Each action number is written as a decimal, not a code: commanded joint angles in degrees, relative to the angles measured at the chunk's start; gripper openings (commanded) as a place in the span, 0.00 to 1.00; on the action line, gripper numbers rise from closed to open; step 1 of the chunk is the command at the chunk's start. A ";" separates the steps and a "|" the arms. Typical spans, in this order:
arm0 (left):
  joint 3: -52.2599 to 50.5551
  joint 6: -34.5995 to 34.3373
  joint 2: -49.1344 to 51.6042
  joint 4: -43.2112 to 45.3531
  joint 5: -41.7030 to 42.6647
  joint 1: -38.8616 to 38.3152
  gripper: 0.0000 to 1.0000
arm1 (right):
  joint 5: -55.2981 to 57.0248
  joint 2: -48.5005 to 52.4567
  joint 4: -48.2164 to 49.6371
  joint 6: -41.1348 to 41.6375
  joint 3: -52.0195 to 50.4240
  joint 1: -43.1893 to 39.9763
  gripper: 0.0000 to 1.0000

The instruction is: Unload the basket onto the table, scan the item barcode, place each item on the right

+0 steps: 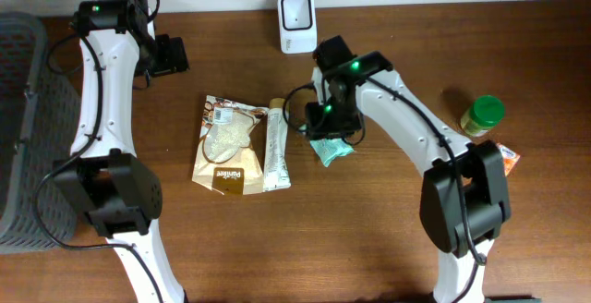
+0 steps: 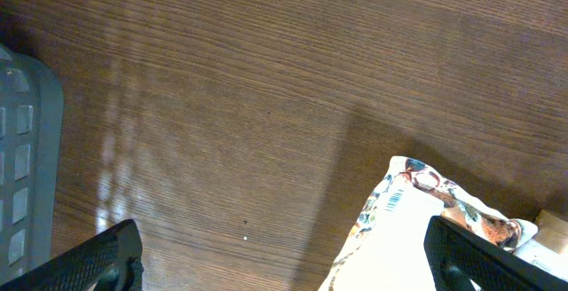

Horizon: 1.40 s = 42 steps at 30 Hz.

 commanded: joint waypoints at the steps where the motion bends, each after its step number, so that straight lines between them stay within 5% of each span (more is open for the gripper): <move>1: 1.11 0.94 -0.02 0.09 0.44 0.13 0.99 | -1.25 0.92 3.23 2.32 -4.68 0.50 0.42; 18: 1.11 0.94 -0.02 0.09 0.42 0.13 0.99 | 12.46 0.68 1.25 -1.68 -11.34 -4.15 0.42; 29: 1.11 0.94 -0.02 0.09 0.42 0.13 0.99 | -1.90 -4.87 2.56 -18.75 -8.24 -15.80 0.47; 35: 1.11 0.94 -0.02 0.09 0.42 0.13 0.99 | -13.42 -0.70 6.43 -30.95 -8.33 -21.31 0.52; 42: 1.11 0.94 -0.02 0.09 0.42 0.13 0.99 | -22.18 6.19 5.25 -35.63 -8.33 -21.31 0.52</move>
